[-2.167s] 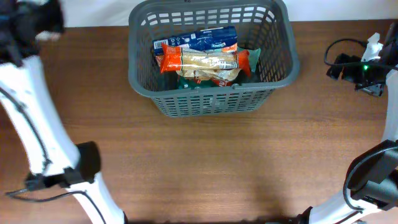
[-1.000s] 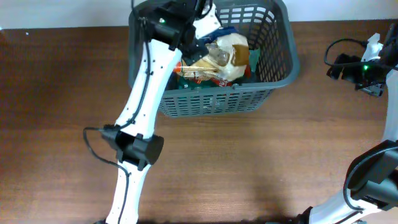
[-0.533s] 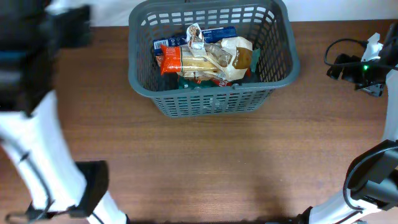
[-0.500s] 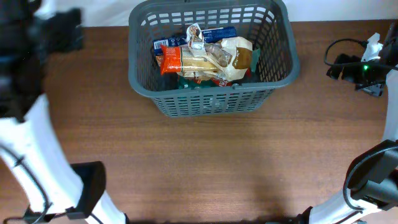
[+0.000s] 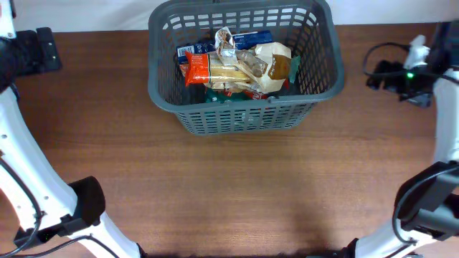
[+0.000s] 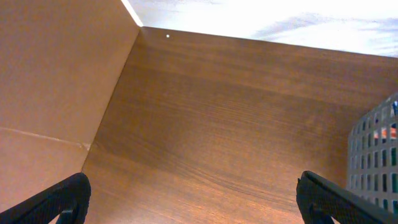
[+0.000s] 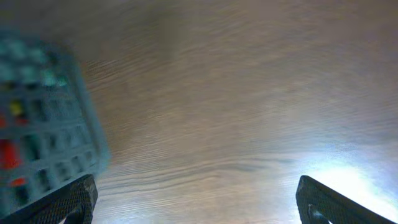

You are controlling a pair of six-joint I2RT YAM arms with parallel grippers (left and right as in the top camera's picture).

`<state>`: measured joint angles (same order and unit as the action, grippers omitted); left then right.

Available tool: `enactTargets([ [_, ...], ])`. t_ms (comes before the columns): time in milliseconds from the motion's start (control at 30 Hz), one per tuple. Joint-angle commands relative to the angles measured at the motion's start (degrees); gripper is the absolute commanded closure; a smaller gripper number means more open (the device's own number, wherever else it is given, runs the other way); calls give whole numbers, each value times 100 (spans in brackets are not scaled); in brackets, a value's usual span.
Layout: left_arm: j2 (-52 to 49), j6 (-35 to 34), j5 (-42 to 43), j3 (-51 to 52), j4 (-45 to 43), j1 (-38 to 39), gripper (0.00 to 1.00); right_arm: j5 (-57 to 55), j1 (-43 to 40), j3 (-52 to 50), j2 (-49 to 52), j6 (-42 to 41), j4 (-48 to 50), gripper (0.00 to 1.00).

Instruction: Pack container

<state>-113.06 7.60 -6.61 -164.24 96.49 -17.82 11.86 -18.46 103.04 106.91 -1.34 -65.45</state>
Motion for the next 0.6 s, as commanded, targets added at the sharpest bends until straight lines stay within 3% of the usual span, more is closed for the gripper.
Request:
enactTargets([
  [0,48,-92,103,-20,17,-24,1,17,708,7,-719,-2,11,1],
  [267,48,-92,105,-20,17,-24,1,17,1856,-452,-2026,-2,13,1],
  [567,48,-92,103,-20,17,-24,1,17,1967,-3226,-4214,-2,11,1],
])
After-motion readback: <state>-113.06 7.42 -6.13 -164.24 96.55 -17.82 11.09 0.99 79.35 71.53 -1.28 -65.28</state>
